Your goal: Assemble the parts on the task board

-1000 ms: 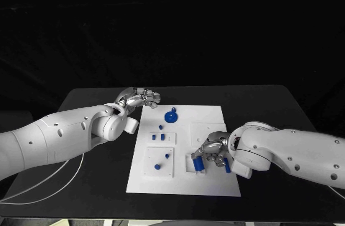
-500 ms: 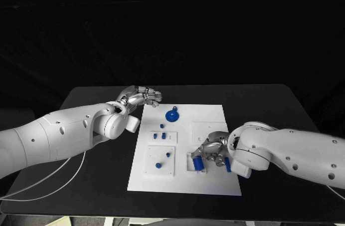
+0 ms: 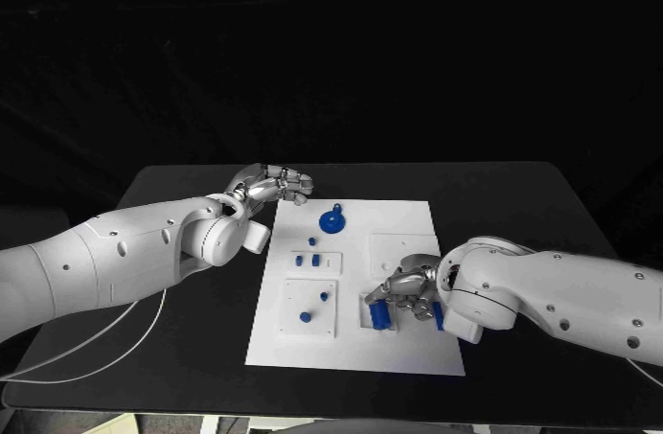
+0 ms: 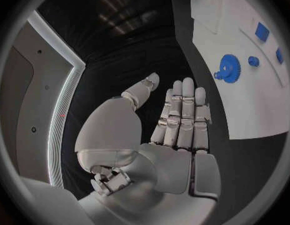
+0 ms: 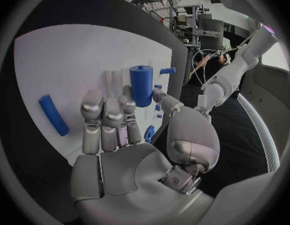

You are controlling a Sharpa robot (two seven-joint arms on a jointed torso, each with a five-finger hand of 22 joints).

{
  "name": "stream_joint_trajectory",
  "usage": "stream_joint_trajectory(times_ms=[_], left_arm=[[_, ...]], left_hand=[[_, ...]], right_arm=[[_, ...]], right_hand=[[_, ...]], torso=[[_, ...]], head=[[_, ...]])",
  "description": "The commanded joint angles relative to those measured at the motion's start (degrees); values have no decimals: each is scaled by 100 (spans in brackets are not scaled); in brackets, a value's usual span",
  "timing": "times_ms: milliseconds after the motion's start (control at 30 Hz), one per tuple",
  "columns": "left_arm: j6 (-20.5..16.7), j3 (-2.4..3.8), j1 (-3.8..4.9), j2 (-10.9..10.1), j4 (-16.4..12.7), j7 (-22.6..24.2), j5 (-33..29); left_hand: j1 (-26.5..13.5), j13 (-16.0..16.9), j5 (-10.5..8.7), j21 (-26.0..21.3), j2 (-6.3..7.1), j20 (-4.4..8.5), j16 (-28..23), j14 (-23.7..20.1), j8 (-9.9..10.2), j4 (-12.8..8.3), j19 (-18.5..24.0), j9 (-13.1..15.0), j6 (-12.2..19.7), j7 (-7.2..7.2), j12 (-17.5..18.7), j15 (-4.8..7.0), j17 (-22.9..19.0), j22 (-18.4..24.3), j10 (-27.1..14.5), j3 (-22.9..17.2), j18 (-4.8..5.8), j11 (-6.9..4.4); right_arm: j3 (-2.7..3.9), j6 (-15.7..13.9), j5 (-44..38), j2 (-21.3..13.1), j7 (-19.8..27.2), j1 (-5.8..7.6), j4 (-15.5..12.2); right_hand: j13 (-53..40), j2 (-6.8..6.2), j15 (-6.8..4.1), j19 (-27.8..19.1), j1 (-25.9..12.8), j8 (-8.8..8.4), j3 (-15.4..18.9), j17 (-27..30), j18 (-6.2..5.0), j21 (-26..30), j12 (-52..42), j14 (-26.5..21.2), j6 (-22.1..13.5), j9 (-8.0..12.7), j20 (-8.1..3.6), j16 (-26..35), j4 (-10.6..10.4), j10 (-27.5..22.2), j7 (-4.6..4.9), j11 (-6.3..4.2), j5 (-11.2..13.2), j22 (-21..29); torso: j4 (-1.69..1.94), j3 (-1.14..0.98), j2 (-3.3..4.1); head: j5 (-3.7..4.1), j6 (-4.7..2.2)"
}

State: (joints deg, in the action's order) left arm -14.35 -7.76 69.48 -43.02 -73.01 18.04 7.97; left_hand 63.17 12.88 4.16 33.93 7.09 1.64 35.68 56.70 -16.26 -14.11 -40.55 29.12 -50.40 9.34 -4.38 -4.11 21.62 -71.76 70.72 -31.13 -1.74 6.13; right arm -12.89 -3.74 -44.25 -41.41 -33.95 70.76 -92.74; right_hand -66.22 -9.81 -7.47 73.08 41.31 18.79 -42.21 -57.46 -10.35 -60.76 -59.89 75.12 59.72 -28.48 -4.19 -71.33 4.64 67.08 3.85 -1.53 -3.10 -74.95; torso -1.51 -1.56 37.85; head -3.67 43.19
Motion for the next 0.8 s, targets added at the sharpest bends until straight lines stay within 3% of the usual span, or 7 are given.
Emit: stream_joint_trajectory(times_ms=[33,433,700,767,800], left_arm=[[83,4,5,6,-18,21,-29],[88,4,5,4,-12,17,-29],[97,4,5,4,-10,11,-29],[96,4,5,4,-10,12,-29],[89,4,5,3,-10,11,-29]], left_hand=[[-59,-9,-27,-23,-11,-14,-38,36,-21,40,-29,-6,36,4,27,-11,11,-8,-52,-5,-39,4],[-61,-9,-27,-27,-10,-15,-46,34,-20,46,-28,-7,37,4,28,-12,18,-10,-54,-6,-39,4],[-61,-10,-27,-30,-9,-15,-51,34,-20,49,-27,-7,39,5,28,-12,23,-11,-55,-7,-40,4],[-61,-10,-27,-30,-9,-15,-52,34,-20,50,-27,-7,39,5,28,-12,24,-11,-56,-7,-40,4],[-61,-10,-27,-31,-9,-15,-53,33,-20,51,-27,-8,39,5,28,-13,25,-12,-56,-7,-40,4]], right_arm=[[-20,6,-129,16,-22,-26,13],[-25,-142,-313,16,-6,-46,0],[-25,-160,-314,19,9,-54,-14],[-25,-170,-319,19,8,-55,-14],[-25,-172,-321,19,14,-55,-13]], right_hand=[[-11,-29,-24,-3,-37,-6,44,-8,-465,-11,37,-10,25,2,-22,20,-29,-5,83,-16,30,-44],[-22,-86,-24,-9,-42,-15,126,-10,-465,-9,50,-17,-3,-3,-43,25,-17,-18,86,-14,29,-39],[-37,-265,-21,-13,-126,-21,265,-10,-465,2,68,-25,-31,-13,-63,37,-87,-35,92,-8,28,-25],[-50,-176,-18,-24,-241,-20,507,-17,-465,-5,68,-31,-51,-23,-68,34,-62,-45,92,-5,28,-31],[-69,1,-28,-73,-260,-12,855,-29,-465,-4,73,-52,-70,-44,-92,33,150,-67,77,0,-11,-42]], torso=[[-2,-1,2],[-5,-3,1],[-3,-3,1],[-4,-2,0],[-4,-2,-1]], head=[[-7,3],[-20,9],[-22,7],[-26,10],[-30,11]])
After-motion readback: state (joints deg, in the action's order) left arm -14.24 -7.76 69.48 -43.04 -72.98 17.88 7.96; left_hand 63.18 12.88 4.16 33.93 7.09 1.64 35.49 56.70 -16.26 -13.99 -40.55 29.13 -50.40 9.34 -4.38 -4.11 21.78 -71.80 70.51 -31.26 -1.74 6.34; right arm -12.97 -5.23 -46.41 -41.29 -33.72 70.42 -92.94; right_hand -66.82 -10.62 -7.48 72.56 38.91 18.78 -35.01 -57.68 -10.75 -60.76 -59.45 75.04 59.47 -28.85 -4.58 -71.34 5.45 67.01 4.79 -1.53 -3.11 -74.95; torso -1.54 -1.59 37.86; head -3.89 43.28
